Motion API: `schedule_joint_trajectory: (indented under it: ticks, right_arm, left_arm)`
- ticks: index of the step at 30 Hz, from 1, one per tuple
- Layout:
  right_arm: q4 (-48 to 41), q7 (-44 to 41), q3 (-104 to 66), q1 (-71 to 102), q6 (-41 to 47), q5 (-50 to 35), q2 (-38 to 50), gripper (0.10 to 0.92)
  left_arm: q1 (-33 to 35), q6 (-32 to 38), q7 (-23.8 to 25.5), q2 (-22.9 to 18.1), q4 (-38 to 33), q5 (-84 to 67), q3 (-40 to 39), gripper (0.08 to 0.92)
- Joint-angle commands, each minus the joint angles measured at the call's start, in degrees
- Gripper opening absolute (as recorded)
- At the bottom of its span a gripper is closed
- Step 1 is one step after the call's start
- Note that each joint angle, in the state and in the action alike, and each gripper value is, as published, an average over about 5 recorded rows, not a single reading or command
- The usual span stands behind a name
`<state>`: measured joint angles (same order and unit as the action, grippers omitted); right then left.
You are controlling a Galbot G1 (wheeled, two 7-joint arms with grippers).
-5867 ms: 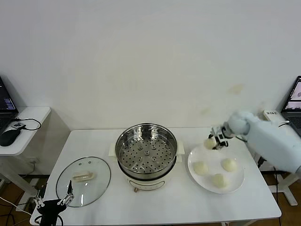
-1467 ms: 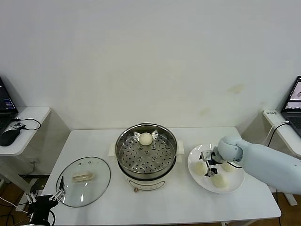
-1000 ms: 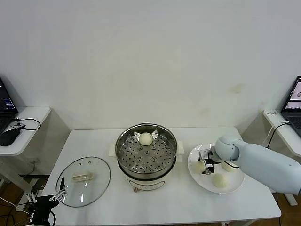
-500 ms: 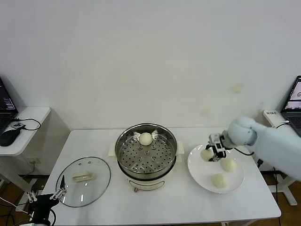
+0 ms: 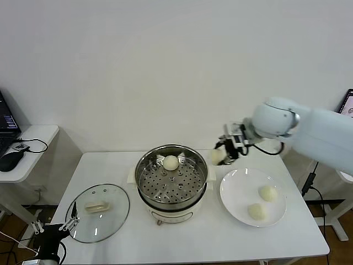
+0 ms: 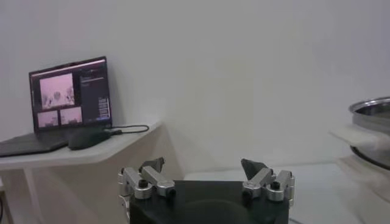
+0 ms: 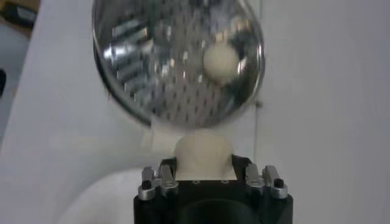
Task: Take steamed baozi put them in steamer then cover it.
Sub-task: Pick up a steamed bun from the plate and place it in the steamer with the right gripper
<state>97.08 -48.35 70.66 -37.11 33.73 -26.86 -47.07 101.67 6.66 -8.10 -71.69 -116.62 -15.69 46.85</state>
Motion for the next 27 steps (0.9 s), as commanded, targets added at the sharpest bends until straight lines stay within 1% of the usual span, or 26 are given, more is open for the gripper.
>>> schedule_joint_trajectory:
  ticks: [1,5,10,19,27]
  right_arm:
    - [-3.7,5.9,2.1,0.3,4.8,-7.8,-15.7,0.585]
    - [-9.6,7.6,1.9,4.4,5.7,-7.0,-22.2,0.585]
    - [-15.2,8.9,0.6,9.4,6.3,-5.2,-26.9,0.586]
    - [-20.5,9.3,0.6,12.9,6.1,-2.4,-30.5,0.594]
    - [-23.5,9.9,0.6,15.4,5.3,-0.5,-32.4,0.594]
  left_arm:
    - [0.0,0.1,0.0,0.0,0.0,0.0,0.3,0.823]
    - [0.1,0.1,0.0,-0.1,-0.4,-0.2,0.7,0.823]
    - [-0.2,0.1,0.0,-0.1,-0.7,-0.3,0.8,0.823]
    - [-0.5,0.2,0.0,-0.1,-0.3,-0.4,0.8,0.823]
    - [-0.7,0.4,0.0,0.0,0.0,-0.6,0.9,0.823]
